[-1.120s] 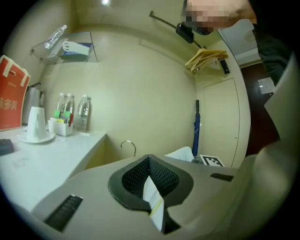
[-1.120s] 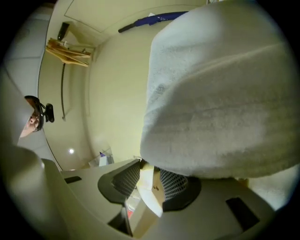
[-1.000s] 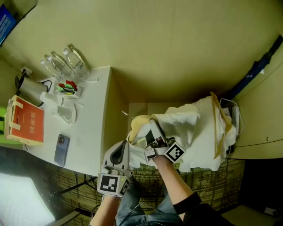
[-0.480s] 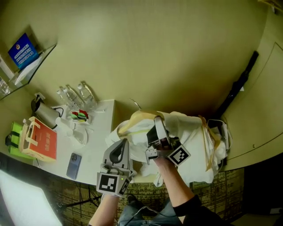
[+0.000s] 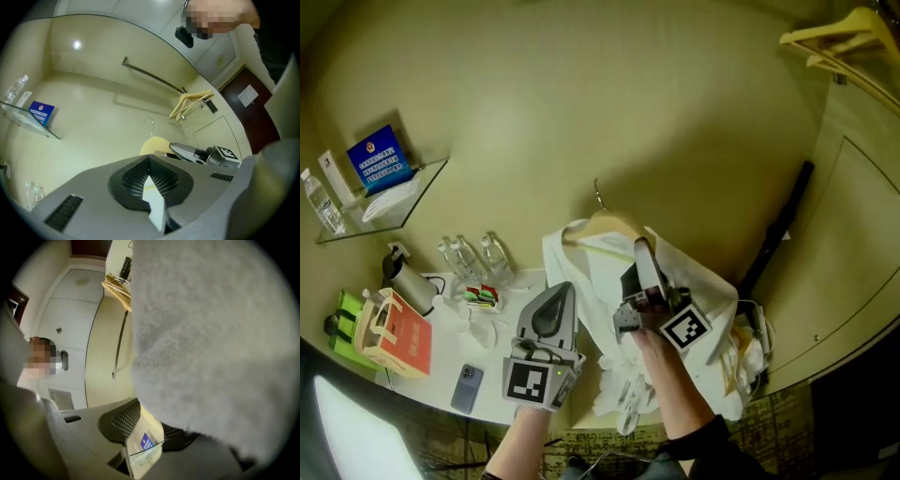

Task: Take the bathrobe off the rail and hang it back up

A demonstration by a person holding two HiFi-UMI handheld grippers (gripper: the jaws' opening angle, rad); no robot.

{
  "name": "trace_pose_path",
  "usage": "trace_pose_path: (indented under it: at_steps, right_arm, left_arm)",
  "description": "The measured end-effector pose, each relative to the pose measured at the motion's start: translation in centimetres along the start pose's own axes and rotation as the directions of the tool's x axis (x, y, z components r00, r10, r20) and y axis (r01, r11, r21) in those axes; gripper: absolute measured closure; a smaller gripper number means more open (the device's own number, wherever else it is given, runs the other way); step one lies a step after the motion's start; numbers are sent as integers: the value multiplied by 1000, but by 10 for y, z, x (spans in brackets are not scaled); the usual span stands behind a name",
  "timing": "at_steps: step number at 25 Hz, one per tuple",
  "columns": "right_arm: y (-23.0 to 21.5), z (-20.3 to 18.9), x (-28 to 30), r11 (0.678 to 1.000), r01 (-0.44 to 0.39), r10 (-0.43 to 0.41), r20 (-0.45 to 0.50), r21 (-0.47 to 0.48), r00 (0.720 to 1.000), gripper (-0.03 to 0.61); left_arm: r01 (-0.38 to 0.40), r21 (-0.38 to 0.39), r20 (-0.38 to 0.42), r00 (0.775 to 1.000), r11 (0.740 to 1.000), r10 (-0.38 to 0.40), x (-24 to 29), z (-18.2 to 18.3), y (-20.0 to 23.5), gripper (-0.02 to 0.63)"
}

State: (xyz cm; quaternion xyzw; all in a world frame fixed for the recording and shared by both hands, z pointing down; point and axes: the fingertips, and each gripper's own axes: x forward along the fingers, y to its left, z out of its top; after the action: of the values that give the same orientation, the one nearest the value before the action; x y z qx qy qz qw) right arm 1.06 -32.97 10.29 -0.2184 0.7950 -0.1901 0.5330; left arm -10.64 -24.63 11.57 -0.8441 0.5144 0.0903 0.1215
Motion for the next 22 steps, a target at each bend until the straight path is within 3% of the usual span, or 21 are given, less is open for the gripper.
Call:
trace_pose_path:
  at_steps: [12, 22]
  right_arm:
    - [68, 67, 66, 969, -64, 70, 13, -239, 997, 431]
    - [116, 110, 122, 940, -120, 142, 47, -318, 989, 433]
  left_arm:
    - [73, -10, 131, 989, 997, -71, 41, 71, 0, 612]
    - [148, 31, 239, 959, 988, -151, 86, 143, -9, 612]
